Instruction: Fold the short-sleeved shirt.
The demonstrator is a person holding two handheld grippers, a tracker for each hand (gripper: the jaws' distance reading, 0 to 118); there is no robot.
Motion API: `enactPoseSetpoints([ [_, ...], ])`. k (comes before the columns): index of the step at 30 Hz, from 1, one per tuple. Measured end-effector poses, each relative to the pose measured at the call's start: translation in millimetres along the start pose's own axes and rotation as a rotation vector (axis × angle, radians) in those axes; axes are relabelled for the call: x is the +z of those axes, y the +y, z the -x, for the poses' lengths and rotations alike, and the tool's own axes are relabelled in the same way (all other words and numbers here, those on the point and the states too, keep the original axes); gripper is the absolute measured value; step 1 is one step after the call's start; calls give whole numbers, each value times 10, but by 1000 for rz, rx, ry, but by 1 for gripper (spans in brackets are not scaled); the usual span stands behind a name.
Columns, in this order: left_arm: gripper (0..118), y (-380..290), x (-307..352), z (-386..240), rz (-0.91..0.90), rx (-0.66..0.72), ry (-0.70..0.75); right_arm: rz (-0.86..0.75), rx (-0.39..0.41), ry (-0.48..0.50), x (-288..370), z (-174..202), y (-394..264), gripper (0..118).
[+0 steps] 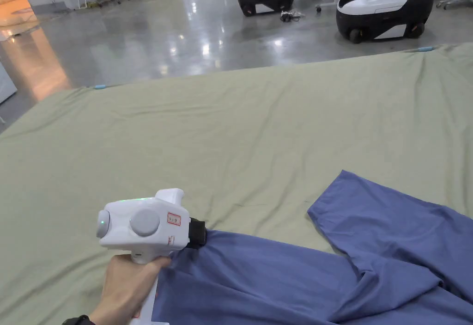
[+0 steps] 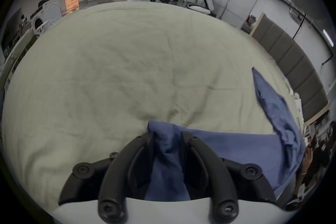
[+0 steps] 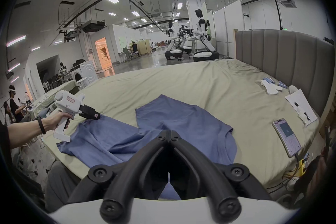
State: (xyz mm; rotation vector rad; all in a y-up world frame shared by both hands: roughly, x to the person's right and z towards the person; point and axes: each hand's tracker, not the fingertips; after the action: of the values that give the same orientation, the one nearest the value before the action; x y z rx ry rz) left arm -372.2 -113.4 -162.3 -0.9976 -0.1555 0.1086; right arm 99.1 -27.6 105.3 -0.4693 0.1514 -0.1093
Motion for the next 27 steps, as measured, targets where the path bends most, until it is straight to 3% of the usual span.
enactPoseSetpoints([
  [4,9,19,-9,-146,27,-81,26,40,18,-17,-159,-41,99,0],
  [7,8,15,-111,-258,46,-145,75,69,45,-29,-467,-112,373,0],
  [8,8,30,-122,-262,57,-157,91,79,59,-40,-621,-160,478,5],
  [9,8,52,-122,-249,60,-151,87,108,66,-35,-826,-235,600,22],
  [10,8,69,-123,-231,67,-148,84,163,58,7,-1047,-339,702,58],
  [11,8,82,-106,-237,79,-144,78,213,38,29,-1288,-431,786,83],
  [12,8,112,-100,-216,64,-131,61,260,16,24,-1552,-519,865,87],
  [16,8,114,-60,-224,84,-103,45,520,2,-74,-2530,-848,984,85],
  [19,8,108,-52,-252,90,-114,50,597,-36,-106,-2908,-974,862,85],
  [22,8,104,-38,-264,93,-104,54,654,43,-152,-2961,-906,680,83],
  [24,8,67,-19,-276,99,-97,54,611,94,-156,-2840,-813,685,64],
  [25,8,42,10,-278,87,-100,55,609,71,-122,-2761,-786,721,48],
  [26,8,20,45,-273,73,-93,54,607,52,-106,-2704,-763,730,19],
  [27,8,27,83,-252,59,-43,56,570,64,-158,-2623,-729,730,4],
])
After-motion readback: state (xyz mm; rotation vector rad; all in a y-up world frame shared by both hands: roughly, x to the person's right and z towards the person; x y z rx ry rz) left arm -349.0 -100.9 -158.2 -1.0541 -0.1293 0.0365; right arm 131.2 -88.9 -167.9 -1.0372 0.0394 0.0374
